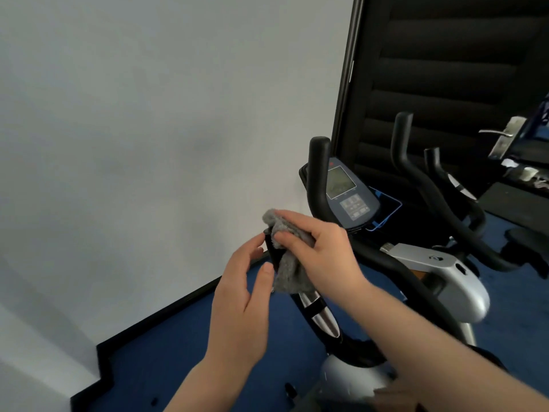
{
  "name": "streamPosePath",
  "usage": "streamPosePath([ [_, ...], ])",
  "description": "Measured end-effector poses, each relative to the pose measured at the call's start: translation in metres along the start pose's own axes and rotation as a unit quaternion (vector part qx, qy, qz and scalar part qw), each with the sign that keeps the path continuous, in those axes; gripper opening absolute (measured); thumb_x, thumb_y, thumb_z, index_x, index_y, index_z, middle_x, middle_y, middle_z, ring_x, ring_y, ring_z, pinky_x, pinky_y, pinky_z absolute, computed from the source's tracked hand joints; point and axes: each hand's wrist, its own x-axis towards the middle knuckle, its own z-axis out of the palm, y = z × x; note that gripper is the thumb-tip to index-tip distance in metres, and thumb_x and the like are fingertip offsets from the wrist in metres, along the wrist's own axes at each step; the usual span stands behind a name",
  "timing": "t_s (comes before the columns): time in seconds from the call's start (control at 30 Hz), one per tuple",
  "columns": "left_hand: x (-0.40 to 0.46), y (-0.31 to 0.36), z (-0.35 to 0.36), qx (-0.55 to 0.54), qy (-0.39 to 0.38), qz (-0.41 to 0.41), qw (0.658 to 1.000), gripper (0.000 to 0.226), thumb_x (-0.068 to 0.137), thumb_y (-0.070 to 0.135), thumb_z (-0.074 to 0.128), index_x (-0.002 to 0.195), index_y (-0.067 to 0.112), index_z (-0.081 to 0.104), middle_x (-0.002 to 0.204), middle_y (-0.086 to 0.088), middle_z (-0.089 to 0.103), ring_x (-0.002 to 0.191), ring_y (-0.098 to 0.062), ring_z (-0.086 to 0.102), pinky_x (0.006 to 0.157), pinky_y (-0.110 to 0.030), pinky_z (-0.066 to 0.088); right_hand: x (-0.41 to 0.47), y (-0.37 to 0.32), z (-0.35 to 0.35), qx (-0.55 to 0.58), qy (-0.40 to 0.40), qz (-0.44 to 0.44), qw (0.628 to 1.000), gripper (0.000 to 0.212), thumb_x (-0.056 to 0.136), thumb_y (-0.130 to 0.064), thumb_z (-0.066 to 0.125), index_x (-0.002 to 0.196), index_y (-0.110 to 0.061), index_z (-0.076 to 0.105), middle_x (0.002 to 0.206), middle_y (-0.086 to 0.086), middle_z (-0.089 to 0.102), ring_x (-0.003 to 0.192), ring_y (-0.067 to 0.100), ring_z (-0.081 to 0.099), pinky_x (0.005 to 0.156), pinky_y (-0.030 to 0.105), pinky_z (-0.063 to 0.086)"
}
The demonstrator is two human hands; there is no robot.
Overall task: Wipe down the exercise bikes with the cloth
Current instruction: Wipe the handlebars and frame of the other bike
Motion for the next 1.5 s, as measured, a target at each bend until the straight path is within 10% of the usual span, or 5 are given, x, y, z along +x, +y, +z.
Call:
streamPosePath([
  [0.2, -0.004, 0.001, 0.000, -0.009, 0.015, -0.007, 1.000, 0.028, 0.094, 0.028, 0.047, 0.114, 0.046, 0.054, 0.112, 0.033, 0.058, 0.108, 0.009, 0.054, 0.080, 0.000, 0.039, 0.019, -0.012, -0.036, -0.315, -0.159, -0.291, 0.889, 0.023, 0.089, -0.012, 0.061, 0.111, -0.010, 0.070, 0.116, 0.002, 0.068, 0.108, 0.020, 0.062, 0.086, 0.035, 0.052],
  [0.63, 0.002, -0.004, 0.001, 0.007, -0.020, 0.008, 1.000, 0.047, 0.092, 0.035, 0.040, 0.138, 0.034, 0.044, 0.133, 0.028, 0.050, 0.125, 0.010, 0.043, 0.099, -0.005, 0.034, -0.010, -0.008, 0.013, 0.032, 0.035, 0.071, 0.996, 0.028, 0.087, -0.020, 0.064, 0.113, -0.030, 0.068, 0.095, -0.012, 0.074, 0.091, -0.002, 0.067, 0.085, 0.021, 0.054],
  [0.87, 0.014, -0.013, -0.009, 0.004, -0.089, 0.016, 0.996, 0.046, 0.095, 0.033, 0.038, 0.141, 0.039, 0.038, 0.143, 0.031, 0.040, 0.132, 0.015, 0.031, 0.107, -0.006, 0.026, -0.073, -0.004, 0.016, -0.287, 0.034, 0.060, 0.955, 0.027, 0.093, -0.047, 0.043, 0.106, -0.032, 0.061, 0.094, -0.015, 0.065, 0.084, 0.006, 0.062, 0.073, 0.030, 0.052],
  [1.0, 0.017, -0.015, -0.012, -0.006, -0.093, 0.015, 0.996, 0.044, 0.094, 0.036, 0.038, 0.137, 0.043, 0.043, 0.140, 0.030, 0.044, 0.130, 0.013, 0.036, 0.107, -0.011, 0.030, -0.053, -0.012, 0.023, -0.203, 0.052, 0.102, 0.972, 0.038, 0.097, -0.045, 0.025, 0.073, -0.030, 0.050, 0.059, -0.012, 0.050, 0.056, 0.004, 0.052, 0.055, 0.024, 0.035],
  [1.5, 0.006, -0.017, 0.001, -0.053, -0.109, -0.001, 0.993, 0.051, 0.095, 0.038, 0.035, 0.146, 0.042, 0.026, 0.150, 0.020, 0.036, 0.133, 0.006, 0.037, 0.112, -0.028, 0.032, -0.026, -0.008, 0.025, -0.214, 0.020, 0.139, 0.967, 0.026, 0.095, -0.036, 0.048, 0.083, -0.014, 0.051, 0.074, -0.004, 0.052, 0.080, 0.021, 0.057, 0.068, 0.033, 0.040],
])
